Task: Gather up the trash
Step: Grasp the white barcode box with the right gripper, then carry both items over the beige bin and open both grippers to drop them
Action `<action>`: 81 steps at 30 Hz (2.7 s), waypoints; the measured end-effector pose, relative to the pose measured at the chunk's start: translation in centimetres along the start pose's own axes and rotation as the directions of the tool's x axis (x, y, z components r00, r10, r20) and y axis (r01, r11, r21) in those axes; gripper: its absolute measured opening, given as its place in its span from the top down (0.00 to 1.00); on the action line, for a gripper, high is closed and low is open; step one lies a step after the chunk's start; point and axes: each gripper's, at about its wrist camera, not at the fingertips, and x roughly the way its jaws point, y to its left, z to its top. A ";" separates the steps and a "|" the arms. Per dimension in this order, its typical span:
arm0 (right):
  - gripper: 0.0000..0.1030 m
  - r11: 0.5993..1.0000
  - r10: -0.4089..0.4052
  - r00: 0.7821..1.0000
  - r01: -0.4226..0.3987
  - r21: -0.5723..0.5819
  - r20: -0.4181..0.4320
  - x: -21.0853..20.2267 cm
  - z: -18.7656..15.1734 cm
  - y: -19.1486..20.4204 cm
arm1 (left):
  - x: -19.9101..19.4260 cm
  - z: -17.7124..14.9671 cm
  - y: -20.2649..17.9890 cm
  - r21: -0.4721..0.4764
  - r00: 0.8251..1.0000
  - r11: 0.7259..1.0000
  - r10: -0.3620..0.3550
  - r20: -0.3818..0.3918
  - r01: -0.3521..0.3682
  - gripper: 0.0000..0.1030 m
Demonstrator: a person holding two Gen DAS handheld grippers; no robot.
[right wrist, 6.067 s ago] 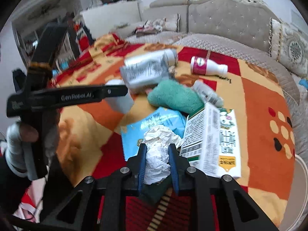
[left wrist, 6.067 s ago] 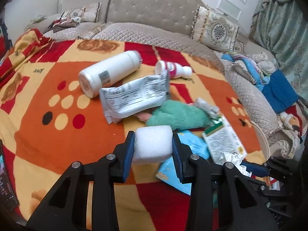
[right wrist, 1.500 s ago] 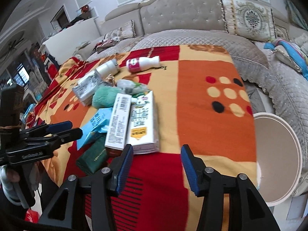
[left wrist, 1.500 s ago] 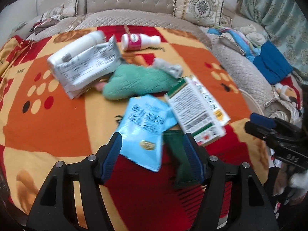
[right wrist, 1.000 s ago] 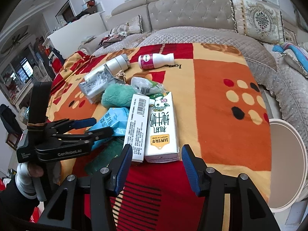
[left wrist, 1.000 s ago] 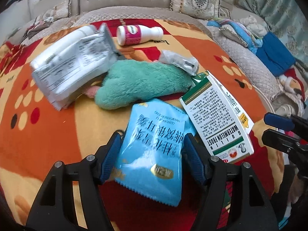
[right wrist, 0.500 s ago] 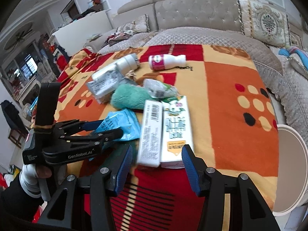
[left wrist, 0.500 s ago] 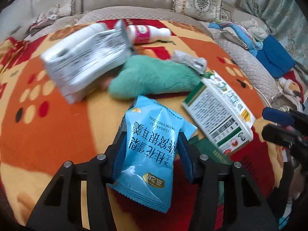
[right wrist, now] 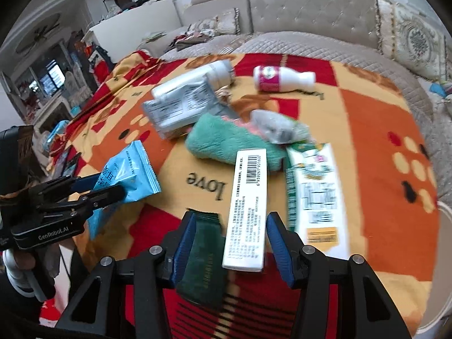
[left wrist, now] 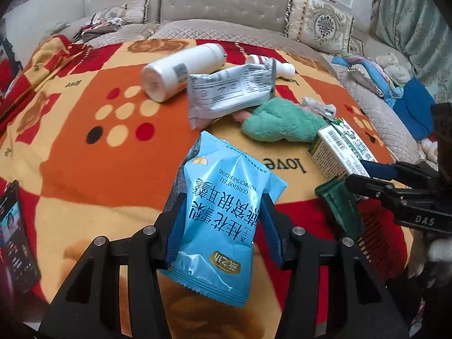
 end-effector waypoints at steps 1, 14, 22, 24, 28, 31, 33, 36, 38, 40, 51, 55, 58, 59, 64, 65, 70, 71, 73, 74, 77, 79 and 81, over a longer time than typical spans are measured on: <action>0.50 1.000 0.003 1.000 -0.003 -0.010 0.000 0.3 0.0 0.5 | -0.1 -0.1 0.2 -0.006 1.000 1.000 0.003 0.002 -0.003 0.53; 0.52 1.000 -0.006 1.000 0.006 0.004 0.007 0.8 0.5 1.8 | -0.9 -0.5 1.9 -0.060 1.000 0.998 -0.008 0.017 0.009 0.53; 0.36 0.990 -0.128 0.990 0.124 -0.072 -0.058 4.5 1.1 2.4 | -0.9 -0.4 1.2 -0.058 1.000 0.998 -0.023 0.018 0.024 0.53; 0.36 0.991 -0.123 0.990 0.119 -0.059 -0.070 4.8 1.1 2.1 | -0.8 -0.4 1.1 -0.055 1.000 0.998 -0.026 0.015 0.027 0.53; 0.36 0.996 -0.084 0.993 0.082 -0.027 -0.079 5.1 1.1 1.3 | -0.5 -0.4 0.7 -0.053 0.999 0.998 -0.033 0.009 0.033 0.53; 0.39 0.998 -0.056 0.996 0.055 -0.011 -0.073 4.7 1.1 1.3 | -0.4 -0.3 0.4 -0.051 0.999 0.998 -0.039 0.008 0.039 0.53; 0.61 0.998 -0.060 0.996 0.059 -0.017 -0.060 4.2 1.0 1.3 | -0.4 -0.3 0.3 -0.048 0.999 0.998 -0.039 0.008 0.040 0.53; 0.71 0.998 -0.065 0.996 0.063 -0.031 -0.059 3.8 0.8 1.2 | -0.3 -0.3 0.3 -0.049 0.999 0.998 -0.041 0.006 0.041 0.53; 0.71 0.998 -0.054 0.998 0.052 -0.036 -0.041 3.1 0.7 1.3 | -0.3 -0.2 0.3 -0.054 0.999 0.998 -0.045 0.007 0.045 0.53; 0.71 0.999 -0.028 0.999 0.027 -0.030 -0.020 2.1 0.6 1.3 | -0.4 -0.1 0.1 -0.057 0.999 0.997 -0.052 0.009 0.052 0.53; 0.71 1.000 0.007 0.998 -0.008 0.017 0.069 -3.2 -0.3 -0.3 | -1.5 1.1 -4.4 0.002 0.995 0.996 -0.091 0.036 0.091 0.53; 0.71 0.999 -0.016 0.996 0.013 0.040 0.088 -4.6 -0.8 -1.8 | -1.6 1.7 -7.0 0.035 0.993 0.993 -0.111 0.043 0.110 0.53; 0.71 0.998 -0.036 0.994 0.030 0.060 0.102 -5.7 -1.3 -3.2 | -1.5 2.2 -9.0 0.061 0.991 0.991 -0.126 0.044 0.123 0.53; 0.71 0.997 -0.044 0.993 0.037 0.068 0.107 -6.1 -1.4 -3.7 | -1.5 2.4 -9.7 0.069 0.991 0.990 -0.130 0.045 0.127 0.53; 0.71 0.992 -0.078 0.989 0.064 0.107 0.129 -8.0 -2.4 -6.4 | -1.1 3.2 -13.4 0.116 0.987 0.982 -0.153 0.039 0.148 0.53; 0.71 0.990 -0.086 0.987 0.070 0.119 0.134 -8.5 -2.6 -7.0 | -1.0 3.3 -14.1 0.125 0.987 0.981 -0.157 0.037 0.151 0.53; 0.71 0.981 -0.123 0.981 0.098 0.168 0.148 -10.2 -3.7 -9.8 | -0.4 3.9 -17.6 0.173 0.984 0.970 -0.179 0.022 0.173 0.53; 0.71 0.979 -0.131 0.980 0.104 0.175 0.150 -10.5 -3.9 -10.3 | -0.3 3.9 -18.3 0.181 0.983 0.967 -0.183 0.020 0.176 0.53; 0.71 0.974 -0.146 0.978 0.116 0.193 0.151 -11.1 -4.4 -11.4 | 0.0 4.1 -19.6 0.194 0.982 0.964 -0.190 0.014 0.184 0.53; 0.71 0.972 -0.152 0.977 0.120 0.200 0.151 -11.4 -4.6 -11.9 | 0.1 4.2 -20.2 0.199 0.981 0.961 -0.196 0.009 0.191 0.53; 0.71 0.963 -0.174 0.973 0.137 0.231 0.151 -12.2 -5.4 -13.7 | 0.6 4.4 -22.1 0.214 0.977 0.955 -0.212 -0.004 0.208 0.53; 0.71 0.957 -0.187 0.970 0.145 0.252 0.152 -12.6 -5.9 -14.8 | 1.1 4.5 -23.6 0.227 0.975 0.949 -0.220 -0.014 0.217 0.53; 0.71 0.951 -0.198 0.968 0.151 0.270 0.153 -13.1 -6.4 -15.8 | 1.7 4.6 -24.9 0.236 0.973 0.944 -0.228 -0.028 0.228 0.53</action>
